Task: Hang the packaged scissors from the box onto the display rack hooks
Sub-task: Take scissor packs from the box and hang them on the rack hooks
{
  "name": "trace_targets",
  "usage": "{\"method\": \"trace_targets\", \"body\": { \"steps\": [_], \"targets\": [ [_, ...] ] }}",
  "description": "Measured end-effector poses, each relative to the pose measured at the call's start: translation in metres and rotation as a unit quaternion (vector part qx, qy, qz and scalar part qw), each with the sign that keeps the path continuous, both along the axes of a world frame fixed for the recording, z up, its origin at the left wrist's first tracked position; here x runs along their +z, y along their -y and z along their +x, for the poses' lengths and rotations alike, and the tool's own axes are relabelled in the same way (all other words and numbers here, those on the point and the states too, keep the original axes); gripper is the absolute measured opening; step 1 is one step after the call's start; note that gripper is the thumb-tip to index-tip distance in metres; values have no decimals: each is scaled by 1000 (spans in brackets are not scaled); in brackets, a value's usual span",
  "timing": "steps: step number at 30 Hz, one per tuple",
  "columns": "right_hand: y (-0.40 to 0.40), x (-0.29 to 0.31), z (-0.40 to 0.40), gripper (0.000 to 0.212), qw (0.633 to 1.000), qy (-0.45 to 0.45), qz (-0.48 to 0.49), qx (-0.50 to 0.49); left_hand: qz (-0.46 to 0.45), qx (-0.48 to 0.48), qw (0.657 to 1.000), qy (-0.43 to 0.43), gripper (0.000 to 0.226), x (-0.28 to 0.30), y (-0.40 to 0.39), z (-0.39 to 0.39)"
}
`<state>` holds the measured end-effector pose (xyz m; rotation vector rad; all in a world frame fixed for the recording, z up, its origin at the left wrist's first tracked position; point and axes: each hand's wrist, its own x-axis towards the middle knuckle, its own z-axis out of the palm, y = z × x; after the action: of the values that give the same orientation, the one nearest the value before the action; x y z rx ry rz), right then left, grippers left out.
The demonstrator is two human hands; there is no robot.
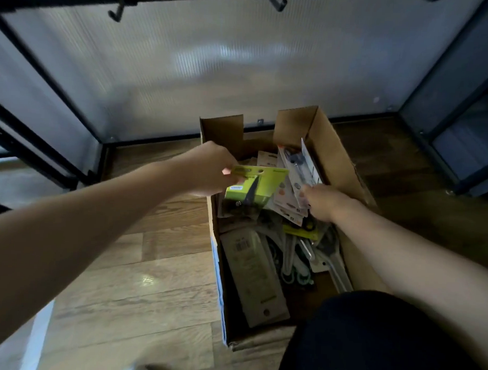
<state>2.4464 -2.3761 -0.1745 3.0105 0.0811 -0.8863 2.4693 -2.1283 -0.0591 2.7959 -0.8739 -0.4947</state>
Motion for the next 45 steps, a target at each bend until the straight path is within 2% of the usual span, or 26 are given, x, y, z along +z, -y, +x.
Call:
{"method": "trace_targets", "body": {
  "steps": [5,8,11,14,16,20,26,28,31,34,37,41,45],
  "targets": [
    [-5,-5,0,49,999,19,15,-35,-72,73,995,14,31,2,-11,-3],
    [0,-9,-2,65,999,6,23,-38,-85,77,993,19,28,0,-9,-3],
    [3,-4,-8,73,999,10,27,-40,-87,77,993,5,28,2,-3,-4],
    [7,3,-13,77,997,57,39,-45,-95,75,993,-1,28,8,2,0],
    [13,5,-13,74,993,95,48,-51,-100,88,991,8,29,14,4,3],
    [14,9,-8,54,984,134,90,-72,-127,129,983,40,32,24,4,12],
    [6,21,-6,47,973,157,166,-37,-140,173,973,55,30,29,-5,15],
    [-4,31,-3,37,966,186,176,-24,-139,174,973,58,29,30,-7,15],
    [-25,54,4,21,926,280,252,-22,-139,174,973,67,27,33,-7,15],
    [-39,77,9,24,882,335,330,-37,-145,178,970,78,30,32,-8,17],
    [-46,87,11,26,882,341,324,-29,-157,198,962,99,29,31,-7,18],
    [-48,98,6,23,899,354,255,-30,-169,214,955,121,27,36,-5,18],
    [-45,111,8,24,880,432,200,-5,-190,203,949,149,23,41,-1,14]
  ]
}}
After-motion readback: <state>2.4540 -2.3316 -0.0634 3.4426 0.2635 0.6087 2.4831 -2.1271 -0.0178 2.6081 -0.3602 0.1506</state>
